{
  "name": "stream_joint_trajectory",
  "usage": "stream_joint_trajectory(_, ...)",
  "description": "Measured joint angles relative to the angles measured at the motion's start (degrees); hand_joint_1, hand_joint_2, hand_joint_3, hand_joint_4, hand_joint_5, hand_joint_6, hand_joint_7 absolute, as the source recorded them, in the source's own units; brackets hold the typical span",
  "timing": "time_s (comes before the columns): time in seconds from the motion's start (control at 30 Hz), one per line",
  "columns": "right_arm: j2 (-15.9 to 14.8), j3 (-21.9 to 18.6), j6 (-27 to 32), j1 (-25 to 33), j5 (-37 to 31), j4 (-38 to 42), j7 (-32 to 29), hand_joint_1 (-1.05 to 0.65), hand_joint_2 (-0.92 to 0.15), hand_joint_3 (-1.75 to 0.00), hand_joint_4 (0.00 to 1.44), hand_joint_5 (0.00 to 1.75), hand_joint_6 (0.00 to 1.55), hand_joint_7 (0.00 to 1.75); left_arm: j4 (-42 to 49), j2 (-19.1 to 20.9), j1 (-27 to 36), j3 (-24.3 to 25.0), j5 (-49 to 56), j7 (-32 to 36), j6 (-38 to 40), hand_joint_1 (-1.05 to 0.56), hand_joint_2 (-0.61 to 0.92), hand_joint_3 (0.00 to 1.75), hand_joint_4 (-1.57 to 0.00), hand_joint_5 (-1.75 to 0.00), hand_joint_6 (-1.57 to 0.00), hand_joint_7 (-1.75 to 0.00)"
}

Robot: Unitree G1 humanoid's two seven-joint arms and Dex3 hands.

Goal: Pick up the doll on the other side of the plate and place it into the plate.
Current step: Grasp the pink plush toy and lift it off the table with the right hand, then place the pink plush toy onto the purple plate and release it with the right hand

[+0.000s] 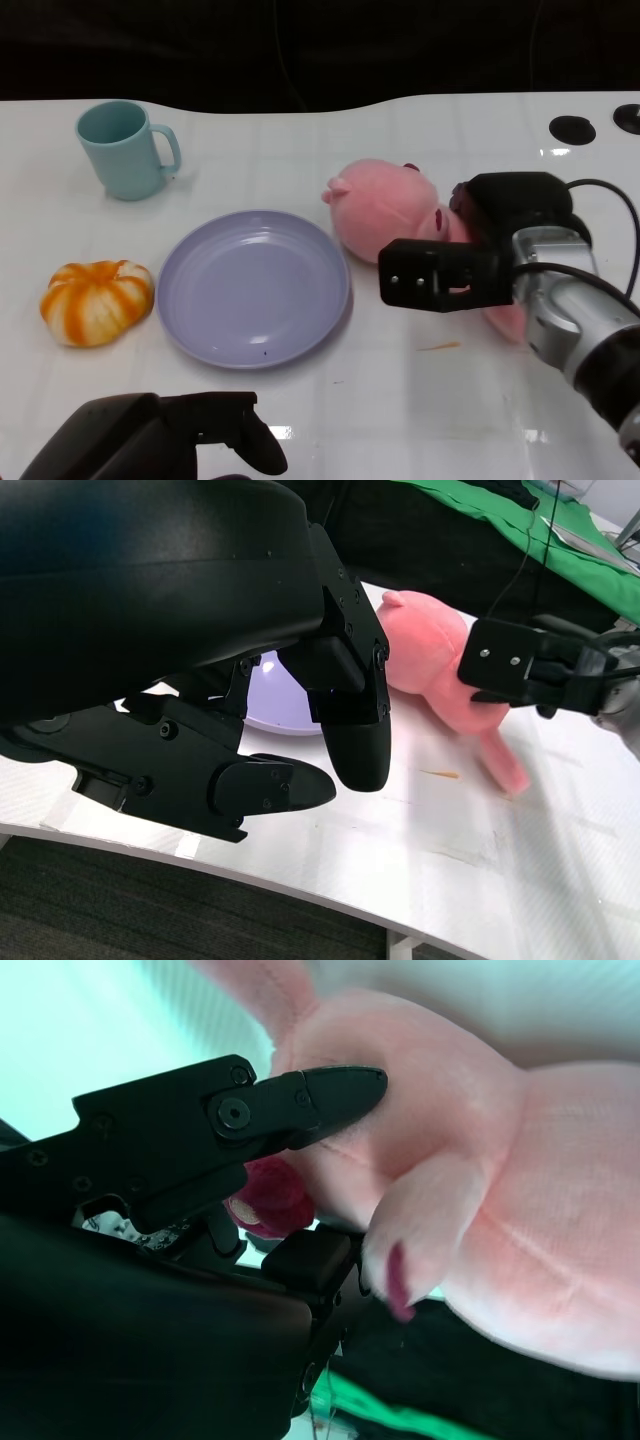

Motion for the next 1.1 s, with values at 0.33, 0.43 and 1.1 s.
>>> stream_joint_trajectory(0.33,-3.92,-3.50,-3.66,2.86,1.84,-7.38,-1.47,-0.33,-0.91,-0.37,0.89,1.75,1.13,0.21,1.33,0.23,-1.31,-0.07,-0.95,0.03,-1.90,-0.21,0.90,0.41,-0.63,-1.65,-0.73,-0.89)
stream_joint_trajectory(0.43,-3.92,-3.50,-4.06,3.05,1.83,-10.19,-1.57,-0.32,-0.92,-0.32,0.90,1.75,0.99,0.54,1.71,0.22,-1.43,-0.43,-0.94,0.04,-2.01,-0.21,0.90,0.42,-0.64,-1.65,-0.73,-0.88)
stream_joint_trajectory(1.1,0.70,-4.80,-17.33,0.79,2.76,-17.25,-7.61,-0.32,-0.82,-0.29,0.99,1.75,0.70,1.74,2.87,-0.02,-2.03,-1.37,0.71,0.26,-2.79,-0.22,0.88,0.46,-0.62,-1.67,-0.74,-0.85)
